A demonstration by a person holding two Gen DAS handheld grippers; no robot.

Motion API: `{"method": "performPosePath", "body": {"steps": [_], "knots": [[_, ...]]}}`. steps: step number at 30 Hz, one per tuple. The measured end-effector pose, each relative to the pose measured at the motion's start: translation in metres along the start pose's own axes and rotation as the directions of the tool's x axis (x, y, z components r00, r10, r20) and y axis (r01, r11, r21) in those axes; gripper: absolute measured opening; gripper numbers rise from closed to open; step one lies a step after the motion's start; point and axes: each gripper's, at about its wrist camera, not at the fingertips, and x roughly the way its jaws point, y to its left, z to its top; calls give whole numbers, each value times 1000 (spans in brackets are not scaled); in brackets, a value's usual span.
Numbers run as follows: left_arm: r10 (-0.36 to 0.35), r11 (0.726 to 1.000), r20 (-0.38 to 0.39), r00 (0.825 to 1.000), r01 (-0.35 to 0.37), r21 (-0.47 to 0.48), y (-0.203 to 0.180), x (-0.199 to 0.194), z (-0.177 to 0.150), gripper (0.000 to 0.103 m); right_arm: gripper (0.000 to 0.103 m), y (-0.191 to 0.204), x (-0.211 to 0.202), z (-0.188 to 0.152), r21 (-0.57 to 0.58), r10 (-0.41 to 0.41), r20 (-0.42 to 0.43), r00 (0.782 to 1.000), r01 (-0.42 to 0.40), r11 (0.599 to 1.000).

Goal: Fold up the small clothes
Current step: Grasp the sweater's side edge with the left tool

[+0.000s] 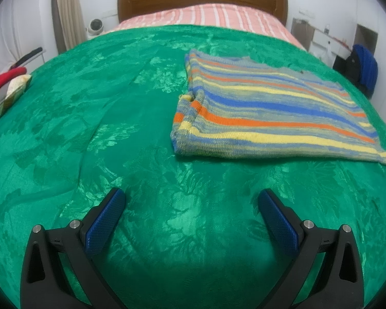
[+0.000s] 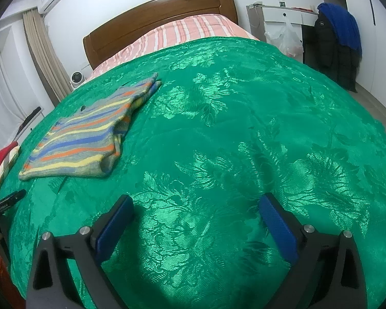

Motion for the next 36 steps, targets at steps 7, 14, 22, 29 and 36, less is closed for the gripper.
{"method": "performPosePath", "body": {"steps": [7,14,22,29,36], "knots": [[34,998,-163,986,-42,-42,-7,-18,3,99,99,-4,-3,-1,20,36,13,999,-36,999],[-229,858,11,973,197,474,-174,-86,34,96,99,-11,-7,7,70,90,-8,996,-89,994],[-249,591,-110,962,241,770,-315,4,3,53,98,-31,8,86,243,341,-39,939,-322,915],[-322,690,-98,942,304,657,-307,12,17,6,74,10,138,168,328,517,-253,818,-430,841],[-481,841,-43,876,475,259,-203,-13,56,5,10,68,191,195,261,489,-249,836,-428,865]]}}
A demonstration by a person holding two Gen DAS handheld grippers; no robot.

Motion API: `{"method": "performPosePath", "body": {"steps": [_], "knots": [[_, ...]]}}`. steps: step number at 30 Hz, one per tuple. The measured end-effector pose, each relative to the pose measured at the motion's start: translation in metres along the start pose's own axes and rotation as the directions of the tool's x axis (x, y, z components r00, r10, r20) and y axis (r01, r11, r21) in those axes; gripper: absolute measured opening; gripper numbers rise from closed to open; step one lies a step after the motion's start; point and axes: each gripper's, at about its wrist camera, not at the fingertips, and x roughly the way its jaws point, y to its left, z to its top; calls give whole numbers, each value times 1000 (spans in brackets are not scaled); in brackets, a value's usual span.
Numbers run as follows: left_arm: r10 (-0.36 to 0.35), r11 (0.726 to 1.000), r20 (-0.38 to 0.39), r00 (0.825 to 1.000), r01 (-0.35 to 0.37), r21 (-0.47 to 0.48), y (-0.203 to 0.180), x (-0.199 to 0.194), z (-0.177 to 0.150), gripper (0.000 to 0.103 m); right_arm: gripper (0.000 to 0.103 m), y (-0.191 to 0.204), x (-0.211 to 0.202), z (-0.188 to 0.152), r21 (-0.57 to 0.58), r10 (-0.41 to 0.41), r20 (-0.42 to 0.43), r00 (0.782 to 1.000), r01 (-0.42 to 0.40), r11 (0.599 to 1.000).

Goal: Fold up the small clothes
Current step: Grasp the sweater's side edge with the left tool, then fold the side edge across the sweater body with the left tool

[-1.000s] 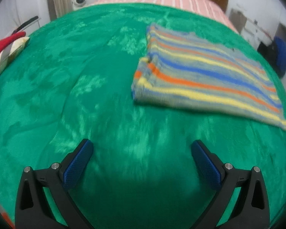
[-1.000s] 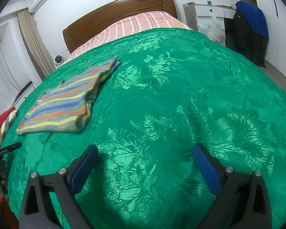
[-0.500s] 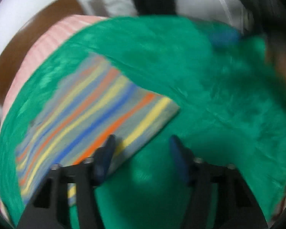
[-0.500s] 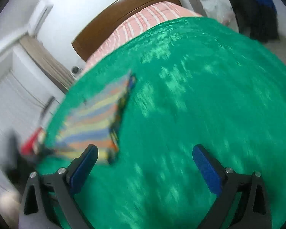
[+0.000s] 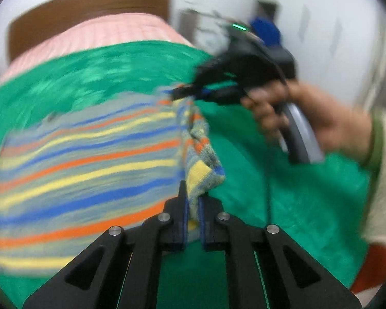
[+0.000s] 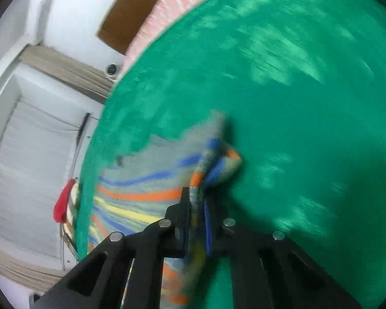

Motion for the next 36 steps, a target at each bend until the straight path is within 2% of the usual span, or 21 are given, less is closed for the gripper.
{"method": "performPosePath", "body": {"steps": [3,7,9,13,14,15,16,17,18,19,20,22,24,27,29,31,32,33,36], "knots": [[-10,988,66,998,21,-156,52,-45,-5,5,10,63,2,7,-130,40,4,999,-39,991],[39,945,106,994,-2,-327,116,-90,-22,4,10,152,35,6,-257,83,-37,996,-90,962],[91,928,107,990,-46,-370,140,-104,-34,4,10,194,72,3,-304,76,-68,995,-93,948],[182,894,69,981,-136,-426,176,-117,-56,5,10,243,143,-10,-322,56,-131,990,-95,942],[201,887,44,979,-162,-431,184,-115,-57,8,11,254,164,-20,-336,36,-147,989,-84,938],[227,877,10,974,-200,-436,188,-112,-60,20,15,258,175,-26,-342,29,-154,988,-81,936],[262,864,-26,965,-246,-440,194,-110,-64,30,24,262,187,-32,-335,36,-168,985,-91,938],[298,848,-56,953,-291,-443,197,-110,-67,53,46,259,197,-39,-279,80,-193,978,-133,951],[321,835,-60,945,-312,-453,199,-116,-69,67,55,256,200,-43,-225,121,-202,972,-166,960],[328,831,-44,944,-310,-462,199,-126,-74,70,60,252,199,-44,-180,163,-196,967,-199,963],[331,831,-12,943,-298,-469,200,-134,-75,73,60,247,190,-47,-153,208,-175,962,-235,960],[333,839,27,942,-283,-465,204,-141,-68,73,60,243,166,-47,-190,211,-136,968,-234,953],[311,861,61,948,-254,-441,198,-144,-58,79,60,242,134,-50,-316,98,-86,991,-120,941],[265,901,94,960,-212,-377,191,-126,-25,85,60,238,84,-69,-484,-20,-34,999,2,875],[263,912,70,962,-224,-345,189,-108,-11,85,60,234,65,-86,-531,-24,-40,999,-1,847],[306,890,-13,952,-291,-350,201,-82,-4,75,60,228,57,-116,-574,-16,-62,998,-22,818],[336,871,-81,938,-342,-352,210,-65,-4,54,60,222,60,-132,-588,-17,-81,997,-34,808],[374,845,-162,913,-408,-345,222,-49,-8,42,60,214,67,-144,-588,-25,-110,994,-45,808],[348,837,-181,920,-392,-382,234,-51,-22,48,59,190,108,-179,-580,-125,-186,975,-6,815]]}}
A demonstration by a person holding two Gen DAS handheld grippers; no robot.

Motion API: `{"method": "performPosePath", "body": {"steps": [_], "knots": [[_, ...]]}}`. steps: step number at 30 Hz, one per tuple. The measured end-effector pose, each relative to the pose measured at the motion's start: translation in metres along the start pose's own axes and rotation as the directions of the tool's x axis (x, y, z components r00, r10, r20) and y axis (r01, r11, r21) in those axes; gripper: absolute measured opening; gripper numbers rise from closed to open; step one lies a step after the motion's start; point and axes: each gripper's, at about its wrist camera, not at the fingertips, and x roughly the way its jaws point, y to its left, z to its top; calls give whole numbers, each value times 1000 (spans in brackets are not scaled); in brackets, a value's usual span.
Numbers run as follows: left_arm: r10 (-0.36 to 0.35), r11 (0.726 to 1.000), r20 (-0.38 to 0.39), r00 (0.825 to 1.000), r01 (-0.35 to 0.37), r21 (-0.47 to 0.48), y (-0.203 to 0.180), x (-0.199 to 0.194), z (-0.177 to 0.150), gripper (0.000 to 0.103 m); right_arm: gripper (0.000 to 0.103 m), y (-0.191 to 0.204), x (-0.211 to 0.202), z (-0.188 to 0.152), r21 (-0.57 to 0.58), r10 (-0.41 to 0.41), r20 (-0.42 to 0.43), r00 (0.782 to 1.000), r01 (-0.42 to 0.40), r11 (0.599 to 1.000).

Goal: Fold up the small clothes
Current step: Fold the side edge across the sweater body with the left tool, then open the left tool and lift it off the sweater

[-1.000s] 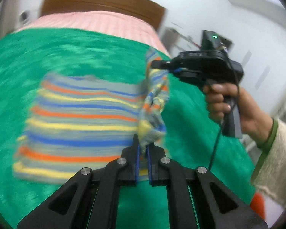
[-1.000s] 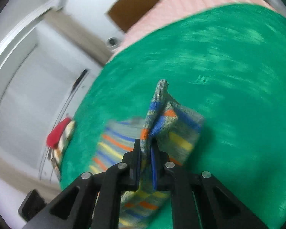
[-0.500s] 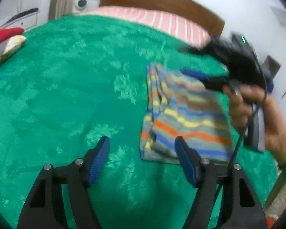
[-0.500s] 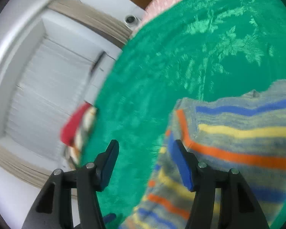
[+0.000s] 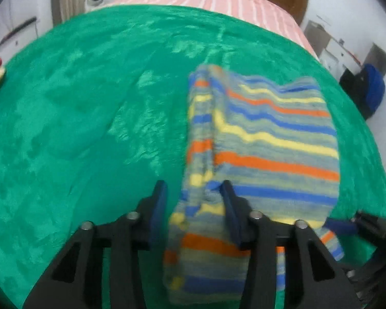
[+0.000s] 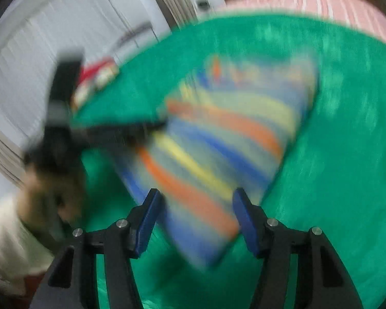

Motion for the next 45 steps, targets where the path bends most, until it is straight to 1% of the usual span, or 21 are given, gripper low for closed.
{"method": "performPosePath", "body": {"steps": [2,4,6,7,8,11,13,14,15,16,19,21,23,25,28,29,32,35,37,40,45], "knots": [[-6,1000,19,1000,5,11,-1,-15,1,47,58,8,-2,-9,-47,-51,56,997,54,997],[-17,1000,63,998,16,24,-4,-32,3,56,58,13,-13,0,-50,-72,47,996,75,996],[-26,998,102,994,21,52,-12,-45,10,86,58,13,-31,12,-50,-72,109,991,78,996],[-34,997,121,992,26,68,-15,-47,13,89,58,12,-40,20,-50,-92,155,984,100,994],[-31,996,137,990,19,87,-20,-47,16,91,58,9,-49,32,-43,-113,202,973,124,991],[6,994,109,994,-18,111,-23,-28,17,92,58,-5,-46,56,22,-116,230,966,114,993],[47,993,33,998,-50,106,-17,-3,11,92,58,-17,-26,64,79,-99,195,976,85,993],[60,993,-24,998,-57,102,-12,9,4,91,59,-25,-6,63,118,-89,132,987,73,990],[47,994,-46,998,-43,96,-8,10,-2,92,59,-32,13,59,157,-86,61,994,75,985],[26,995,-27,999,-24,92,-3,2,-8,91,58,-33,20,58,158,-97,75,992,84,984],[15,996,31,999,-18,89,7,-30,-15,91,59,-13,4,57,108,-171,121,978,158,982],[-12,997,75,997,6,72,18,-57,-22,96,64,-1,-19,48,88,-169,174,970,156,984],[-13,999,121,993,7,54,30,-81,-31,99,75,6,-43,29,70,-168,223,960,156,985],[8,999,154,988,-14,33,41,-95,-41,100,77,11,-61,6,61,-192,249,949,182,981],[50,999,191,980,-51,-1,53,-95,-60,100,77,18,-85,-47,64,-275,271,923,268,961],[54,999,192,980,-53,-11,55,-91,-65,100,77,19,-86,-55,70,-293,272,917,284,956],[44,999,160,986,-39,-36,58,-64,-80,100,77,18,-100,-95,120,-366,277,889,345,931],[50,999,160,986,-48,-16,55,-46,-96,102,86,12,-110,-129,175,-423,277,863,387,905],[60,998,184,981,-63,9,49,-47,-100,102,87,4,-108,-144,197,-439,260,860,398,896],[57,998,179,982,-60,11,49,-44,-98,103,93,-9,-97,-156,221,-408,251,878,358,907],[37,999,198,980,-38,0,54,-45,-103,103,96,-11,-96,-161,222,-401,271,875,349,911]]}}
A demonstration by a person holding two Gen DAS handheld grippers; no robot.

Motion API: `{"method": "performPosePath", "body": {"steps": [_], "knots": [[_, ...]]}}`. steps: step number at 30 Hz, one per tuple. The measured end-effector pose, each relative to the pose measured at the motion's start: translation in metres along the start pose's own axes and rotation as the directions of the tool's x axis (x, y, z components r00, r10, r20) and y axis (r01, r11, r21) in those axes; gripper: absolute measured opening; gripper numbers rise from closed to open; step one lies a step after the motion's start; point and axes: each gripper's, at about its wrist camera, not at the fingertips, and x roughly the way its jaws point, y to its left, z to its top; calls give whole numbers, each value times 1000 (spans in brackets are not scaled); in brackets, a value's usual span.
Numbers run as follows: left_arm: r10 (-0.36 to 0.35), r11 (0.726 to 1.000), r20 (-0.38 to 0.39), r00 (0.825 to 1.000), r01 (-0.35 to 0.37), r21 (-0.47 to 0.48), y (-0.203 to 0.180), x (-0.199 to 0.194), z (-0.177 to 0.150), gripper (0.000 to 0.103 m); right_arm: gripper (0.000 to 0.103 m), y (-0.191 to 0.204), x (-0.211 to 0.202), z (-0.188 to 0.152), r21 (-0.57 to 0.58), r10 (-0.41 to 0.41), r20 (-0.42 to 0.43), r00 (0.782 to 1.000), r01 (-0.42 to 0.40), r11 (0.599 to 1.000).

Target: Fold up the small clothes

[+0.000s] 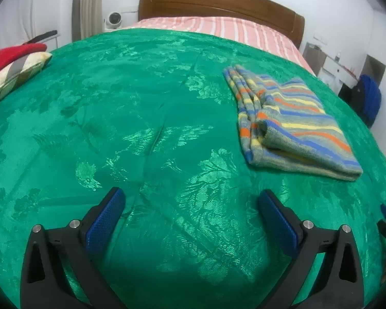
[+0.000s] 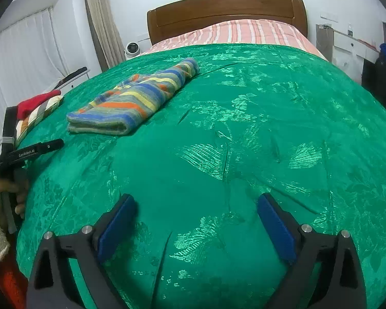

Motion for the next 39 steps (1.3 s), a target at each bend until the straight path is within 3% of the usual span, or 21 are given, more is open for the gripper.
{"method": "performPosePath", "body": {"steps": [39], "knots": [[5,1000,7,1000,-5,4,0,-3,-3,103,97,-2,-3,-4,17,24,17,1000,-24,1000]]}}
